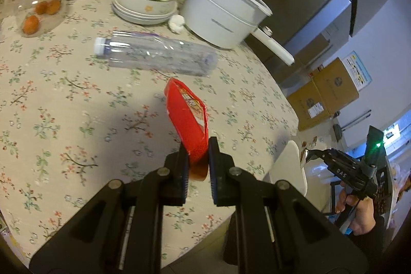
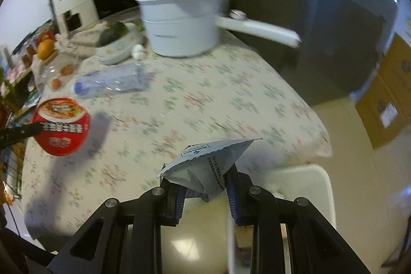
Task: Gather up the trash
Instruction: 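Carry the red lid and white packet over the white bin, then open both grippers to drop the lid and packet into the bin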
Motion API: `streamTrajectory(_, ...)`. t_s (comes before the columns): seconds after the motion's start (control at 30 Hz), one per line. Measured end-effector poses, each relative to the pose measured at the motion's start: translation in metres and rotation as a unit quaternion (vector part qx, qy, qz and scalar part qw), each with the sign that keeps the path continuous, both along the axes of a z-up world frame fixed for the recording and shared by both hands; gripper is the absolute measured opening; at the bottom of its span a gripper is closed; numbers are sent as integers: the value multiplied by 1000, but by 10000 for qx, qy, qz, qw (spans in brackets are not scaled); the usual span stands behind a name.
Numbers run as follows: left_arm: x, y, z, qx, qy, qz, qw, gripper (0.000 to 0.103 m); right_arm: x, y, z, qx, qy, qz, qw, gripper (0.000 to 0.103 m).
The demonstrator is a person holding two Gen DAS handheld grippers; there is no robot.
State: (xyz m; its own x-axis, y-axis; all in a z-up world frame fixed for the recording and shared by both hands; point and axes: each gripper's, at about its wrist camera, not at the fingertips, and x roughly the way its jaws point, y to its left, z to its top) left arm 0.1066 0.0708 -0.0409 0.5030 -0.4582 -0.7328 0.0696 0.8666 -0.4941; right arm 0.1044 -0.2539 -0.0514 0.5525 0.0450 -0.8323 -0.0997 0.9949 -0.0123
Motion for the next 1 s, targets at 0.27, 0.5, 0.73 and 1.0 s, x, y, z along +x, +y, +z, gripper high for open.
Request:
streamTrajectory(0.27, -2, -22, -5, -93, 114, -142, 9998, 15, -9, -69, -34, 53, 772, -755, 9941, 29)
streamTrajectory(0.5, -5, -45, -6, -158, 200, -351, 9991, 15, -17, -108, -57, 210, 1234, -1172, 9852, 29)
streamTrajectory(0.73, -10, -96, 1, -209, 99, -959, 9951, 15, -22, -132, -69, 394, 1502, -1408, 9778, 30)
streamTrajectory(1.0, -13, -173, 0, -138, 92, -1673, 9858, 15, -30, -168, -68, 799, 1475, -1862, 9681, 56)
